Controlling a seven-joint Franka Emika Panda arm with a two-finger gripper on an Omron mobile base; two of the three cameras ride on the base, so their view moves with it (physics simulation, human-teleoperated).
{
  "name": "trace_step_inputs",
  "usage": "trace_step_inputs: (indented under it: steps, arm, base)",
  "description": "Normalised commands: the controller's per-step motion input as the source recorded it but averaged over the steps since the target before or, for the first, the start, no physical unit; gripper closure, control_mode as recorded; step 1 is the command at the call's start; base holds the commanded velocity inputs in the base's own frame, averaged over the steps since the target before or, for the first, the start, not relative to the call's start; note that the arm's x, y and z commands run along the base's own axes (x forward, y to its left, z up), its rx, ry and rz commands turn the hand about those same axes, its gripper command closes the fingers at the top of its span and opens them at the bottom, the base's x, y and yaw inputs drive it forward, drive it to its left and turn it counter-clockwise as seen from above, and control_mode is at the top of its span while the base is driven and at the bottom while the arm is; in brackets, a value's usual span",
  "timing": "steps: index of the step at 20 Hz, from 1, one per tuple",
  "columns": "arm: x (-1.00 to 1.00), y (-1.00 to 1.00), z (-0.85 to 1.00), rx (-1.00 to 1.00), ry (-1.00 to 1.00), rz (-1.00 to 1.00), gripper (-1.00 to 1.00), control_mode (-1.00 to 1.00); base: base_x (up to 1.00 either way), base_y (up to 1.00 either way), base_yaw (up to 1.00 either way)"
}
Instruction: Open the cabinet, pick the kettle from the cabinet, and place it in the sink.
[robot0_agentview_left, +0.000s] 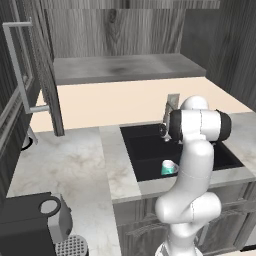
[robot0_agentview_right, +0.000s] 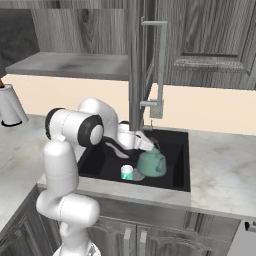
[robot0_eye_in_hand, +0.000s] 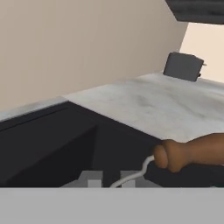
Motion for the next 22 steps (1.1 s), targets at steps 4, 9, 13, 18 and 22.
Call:
trace_step_inputs:
  steps: [4,9,13,18,22]
  arm:
    - [0.0,0.0,-0.21,0.0,0.0,0.09,1.0,-1.0]
    - [0.01,0.0,-0.2,0.0,0.0,0.07,1.0,-1.0]
    - [0.0,0.0,-0.22,0.0,0.0,0.04,1.0,-1.0]
    - [0.0,0.0,-0.22,0.01,0.0,0.03,1.0,-1.0]
    - [0.0,0.0,-0.21,0.03,0.0,0.03,1.0,-1.0]
  base:
    - [0.0,0.0,0.0]
    - [0.0,0.0,0.0]
    - [0.0,0.0,0.0]
    - [0.0,0.0,0.0]
    - [0.0,0.0,0.0]
